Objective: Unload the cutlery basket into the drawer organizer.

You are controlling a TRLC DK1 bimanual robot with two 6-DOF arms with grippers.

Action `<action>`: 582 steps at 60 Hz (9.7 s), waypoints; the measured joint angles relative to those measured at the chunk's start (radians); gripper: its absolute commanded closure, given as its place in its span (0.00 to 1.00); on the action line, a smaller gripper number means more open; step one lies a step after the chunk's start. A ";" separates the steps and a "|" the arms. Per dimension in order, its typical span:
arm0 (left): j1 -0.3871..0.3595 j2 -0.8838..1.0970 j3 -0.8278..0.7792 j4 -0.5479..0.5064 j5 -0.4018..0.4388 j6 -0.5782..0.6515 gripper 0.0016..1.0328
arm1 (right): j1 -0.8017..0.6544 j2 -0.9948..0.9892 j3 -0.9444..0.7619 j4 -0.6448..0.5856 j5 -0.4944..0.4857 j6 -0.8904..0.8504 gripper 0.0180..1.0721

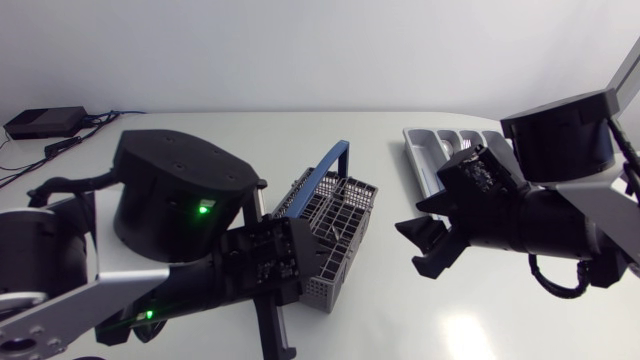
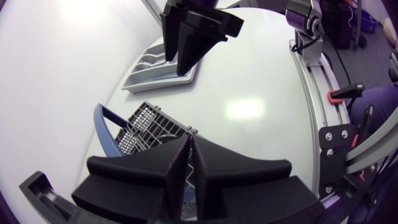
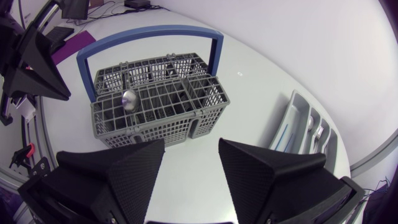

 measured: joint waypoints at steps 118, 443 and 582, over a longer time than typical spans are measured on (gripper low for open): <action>0.303 0.055 0.075 -0.201 0.046 0.227 0.93 | -0.080 -0.032 -0.125 0.056 -0.125 -0.097 0.39; 0.379 -0.065 0.209 -0.124 0.245 -0.499 0.94 | -0.238 -0.124 -0.196 0.062 -0.347 -0.183 0.39; 0.203 0.293 0.534 -0.701 0.853 -0.124 0.94 | 0.138 -0.253 -0.128 -0.013 -0.482 -0.430 0.54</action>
